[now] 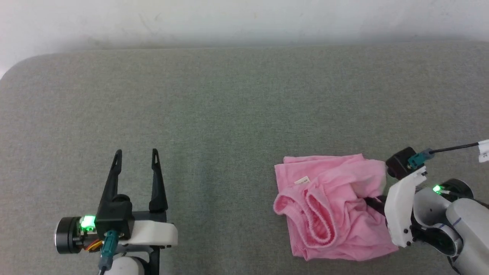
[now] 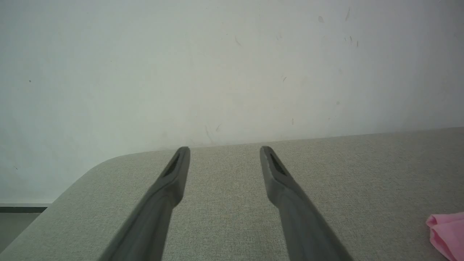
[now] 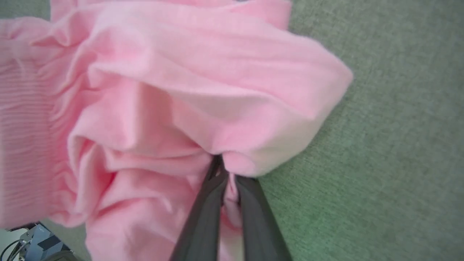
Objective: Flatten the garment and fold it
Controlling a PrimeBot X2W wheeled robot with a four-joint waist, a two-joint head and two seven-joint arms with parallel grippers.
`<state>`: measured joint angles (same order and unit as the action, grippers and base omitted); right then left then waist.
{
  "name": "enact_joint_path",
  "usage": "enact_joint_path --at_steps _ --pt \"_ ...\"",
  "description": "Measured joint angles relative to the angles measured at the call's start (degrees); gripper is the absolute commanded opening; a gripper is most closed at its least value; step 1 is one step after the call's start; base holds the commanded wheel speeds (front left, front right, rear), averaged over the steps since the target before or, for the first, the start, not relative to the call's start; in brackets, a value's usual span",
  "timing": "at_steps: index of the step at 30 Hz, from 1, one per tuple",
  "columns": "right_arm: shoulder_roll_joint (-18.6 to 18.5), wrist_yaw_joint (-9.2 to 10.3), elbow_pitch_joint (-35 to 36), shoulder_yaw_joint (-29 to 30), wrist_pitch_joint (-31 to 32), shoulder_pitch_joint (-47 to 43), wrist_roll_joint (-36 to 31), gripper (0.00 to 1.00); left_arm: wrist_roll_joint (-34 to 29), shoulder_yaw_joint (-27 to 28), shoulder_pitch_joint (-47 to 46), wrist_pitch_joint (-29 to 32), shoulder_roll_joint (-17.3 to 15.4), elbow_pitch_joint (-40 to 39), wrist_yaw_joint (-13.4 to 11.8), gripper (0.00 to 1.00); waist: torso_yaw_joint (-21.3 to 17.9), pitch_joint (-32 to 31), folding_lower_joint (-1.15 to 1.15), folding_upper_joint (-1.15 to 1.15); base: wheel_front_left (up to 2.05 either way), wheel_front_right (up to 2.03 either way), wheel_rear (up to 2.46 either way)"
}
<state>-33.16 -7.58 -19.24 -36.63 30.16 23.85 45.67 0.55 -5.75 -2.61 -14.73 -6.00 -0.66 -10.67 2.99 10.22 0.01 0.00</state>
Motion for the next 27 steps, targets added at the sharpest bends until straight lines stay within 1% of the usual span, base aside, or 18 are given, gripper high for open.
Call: enact_joint_path --at_steps 3,6,9,13,16,18,22,27 --pt "-0.91 0.00 2.24 -2.08 -3.24 2.41 -0.52 0.00 -0.12 0.13 0.24 0.00 -0.14 -0.05 -0.07 1.00 -1.39 -0.37 0.00 0.00 0.00 0.00 0.00" --pt "-3.04 0.00 6.69 -3.42 -5.21 6.38 -1.76 0.00 -0.36 0.10 0.21 0.00 -0.32 -0.59 -0.54 1.00 -3.25 -0.44 0.00 0.00 0.00 0.00 0.00" --pt "-6.31 -0.03 11.12 -4.72 -5.65 10.12 -3.72 0.00 -0.44 0.16 0.12 0.00 -0.63 -1.42 -0.68 1.00 -5.47 -0.02 0.00 0.00 0.00 0.00 0.00" --pt "-11.44 -0.03 13.57 -4.77 -5.60 13.66 -6.43 0.00 -0.93 0.20 -1.35 0.00 -1.80 -2.52 -0.90 1.00 -8.54 1.73 -0.01 0.00 0.00 0.00 0.00" --pt "-15.00 -0.04 12.72 -3.96 -5.95 15.45 -8.56 0.00 -1.10 0.27 -3.70 -0.01 -2.71 -3.70 -1.00 1.00 -10.43 4.20 0.00 0.00 0.00 0.00 0.00" --pt "-16.46 -0.03 10.91 -3.08 -6.62 16.42 -9.65 0.00 -1.20 0.27 -4.98 -0.01 -3.52 -4.63 -1.00 1.00 -11.49 6.16 0.00 0.00 0.00 0.00 0.00" --pt "-18.87 -0.04 5.44 -0.76 -8.11 18.78 -14.51 0.00 -1.72 0.03 -7.14 0.00 -5.02 -6.14 -1.00 1.00 -13.30 10.53 0.00 0.00 0.00 0.00 0.00" --pt "-20.25 -0.04 -3.21 2.67 -9.09 20.81 -16.68 0.00 -1.91 -0.71 -10.22 0.00 -6.20 -8.61 -1.00 1.00 -14.64 16.12 0.01 0.00 0.00 0.00 0.00"
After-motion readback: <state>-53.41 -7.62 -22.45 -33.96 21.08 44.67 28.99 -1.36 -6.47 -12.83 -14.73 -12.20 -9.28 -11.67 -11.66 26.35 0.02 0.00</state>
